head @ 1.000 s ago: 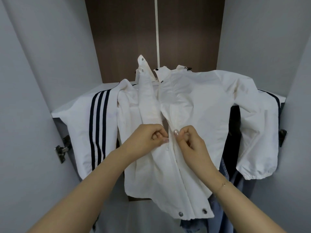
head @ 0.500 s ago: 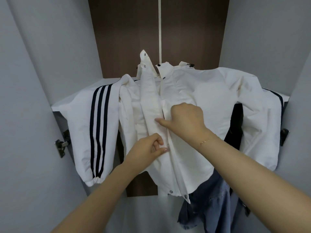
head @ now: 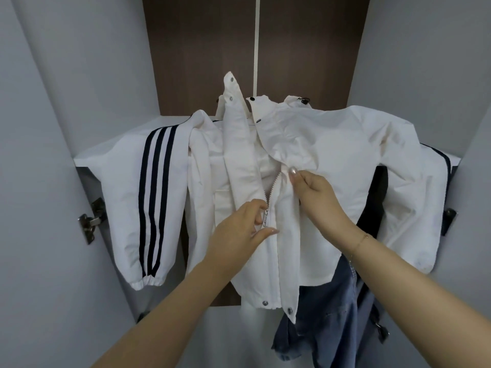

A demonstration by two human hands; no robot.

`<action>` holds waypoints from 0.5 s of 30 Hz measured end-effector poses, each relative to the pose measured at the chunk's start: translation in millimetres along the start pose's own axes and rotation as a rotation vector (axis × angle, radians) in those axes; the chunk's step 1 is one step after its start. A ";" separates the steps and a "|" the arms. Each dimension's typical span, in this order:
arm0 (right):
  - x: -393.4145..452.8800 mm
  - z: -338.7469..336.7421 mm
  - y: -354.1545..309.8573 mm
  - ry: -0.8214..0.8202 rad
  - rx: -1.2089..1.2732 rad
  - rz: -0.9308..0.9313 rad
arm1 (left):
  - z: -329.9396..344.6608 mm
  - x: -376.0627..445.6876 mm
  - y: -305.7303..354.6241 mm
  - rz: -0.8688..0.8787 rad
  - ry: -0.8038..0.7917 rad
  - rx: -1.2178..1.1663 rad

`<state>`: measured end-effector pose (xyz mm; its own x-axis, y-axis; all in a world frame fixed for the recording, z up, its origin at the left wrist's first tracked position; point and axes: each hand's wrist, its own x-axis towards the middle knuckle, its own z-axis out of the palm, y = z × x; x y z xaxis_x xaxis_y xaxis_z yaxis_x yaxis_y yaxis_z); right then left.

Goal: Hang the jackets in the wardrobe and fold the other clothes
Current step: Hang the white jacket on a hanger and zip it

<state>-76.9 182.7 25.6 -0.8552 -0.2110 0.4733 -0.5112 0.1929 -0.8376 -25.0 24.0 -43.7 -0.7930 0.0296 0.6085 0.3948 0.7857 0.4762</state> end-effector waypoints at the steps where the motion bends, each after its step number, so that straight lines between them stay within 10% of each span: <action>1: -1.3 -1.2 3.0 0.025 0.088 0.051 | 0.0 1.7 1.7 0.019 0.022 -0.011; 7: -1.9 -10.6 11.2 0.030 0.312 0.105 | -3.7 10.4 17.6 0.074 0.085 -0.063; 15: -18.2 -18.6 17.4 0.305 -0.006 -0.095 | -33.2 15.9 48.6 0.250 -0.122 0.255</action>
<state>-71.7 207.7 7.5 -0.7891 0.0689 0.6104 -0.5899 0.1920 -0.7843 -3.1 42.1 10.2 -0.7418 0.3014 0.5990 0.4673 0.8731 0.1394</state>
